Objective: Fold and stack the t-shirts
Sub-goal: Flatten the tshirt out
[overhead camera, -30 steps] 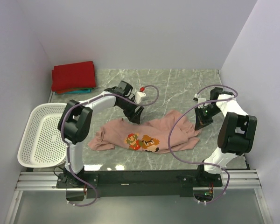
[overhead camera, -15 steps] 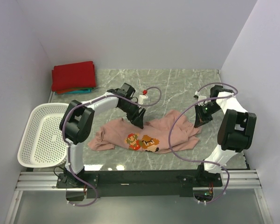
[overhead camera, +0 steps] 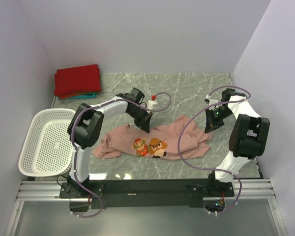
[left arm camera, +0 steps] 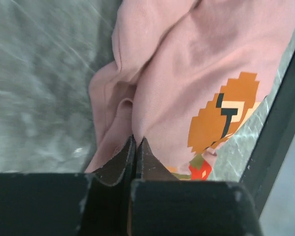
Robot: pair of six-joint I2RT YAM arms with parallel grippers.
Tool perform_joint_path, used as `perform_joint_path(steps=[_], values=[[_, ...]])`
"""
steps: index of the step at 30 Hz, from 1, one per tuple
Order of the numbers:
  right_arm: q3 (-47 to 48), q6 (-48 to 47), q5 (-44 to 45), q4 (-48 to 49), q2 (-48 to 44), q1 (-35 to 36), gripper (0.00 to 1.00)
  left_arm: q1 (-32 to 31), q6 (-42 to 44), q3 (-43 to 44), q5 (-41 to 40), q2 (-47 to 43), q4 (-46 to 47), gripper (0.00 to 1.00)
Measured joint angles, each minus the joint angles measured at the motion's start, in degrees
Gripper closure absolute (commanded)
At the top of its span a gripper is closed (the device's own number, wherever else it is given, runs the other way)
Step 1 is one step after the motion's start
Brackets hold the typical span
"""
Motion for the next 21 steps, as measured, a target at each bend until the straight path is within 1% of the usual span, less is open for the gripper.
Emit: perform_joint_path(steps=[3, 6, 9, 11, 12, 14, 16, 17, 19, 20, 21], values=[[0.8, 1.2, 0.1, 0.2, 0.2, 0.0, 1.00, 1.2, 0.0, 1.9, -0.9, -0.8, -0.1, 0.99], [4.2, 2.9, 0.5, 0.5, 0.9, -0.3, 1.00, 5.1, 0.5, 9.1, -1.4, -0.9, -1.2, 0.99], [9.0, 4.8, 0.6, 1.0, 1.8, -1.3, 1.00, 9.9, 4.4, 16.7, -1.5, -2.1, -2.2, 0.99], [11.9, 5.8, 0.7, 1.3, 1.8, -2.5, 1.00, 12.6, 9.2, 18.1, -1.5, -5.3, -3.8, 1.00], [12.8, 6.0, 0.7, 1.2, 1.8, -2.9, 1.00, 13.4, 12.2, 17.9, -1.5, -7.9, -6.2, 0.99], [14.1, 6.0, 0.9, 1.3, 1.8, -3.9, 1.00, 13.1, 19.3, 15.0, -1.2, -13.4, -10.5, 0.99], [14.1, 5.2, 1.7, 0.7, 1.6, -4.2, 1.00, 11.1, 26.8, 10.2, -0.7, -19.5, -16.3, 0.98], [13.6, 4.5, 2.3, 0.5, 1.4, -4.3, 1.00, 9.6, 31.5, 6.0, -0.4, -23.5, -19.0, 0.96], [12.2, 2.4, 3.4, -0.6, 0.7, -4.3, 1.00, 6.8, 39.6, -2.7, -0.6, -30.3, -25.9, 0.89], [11.0, 1.2, 4.1, -1.4, 0.1, -4.3, 1.00, 5.6, 43.4, -7.9, -0.5, -33.6, -27.1, 0.82], [10.0, 0.2, 4.5, -2.1, -0.5, -4.3, 1.00, 4.9, 47.7, -14.2, -1.3, -37.4, -29.6, 0.65]])
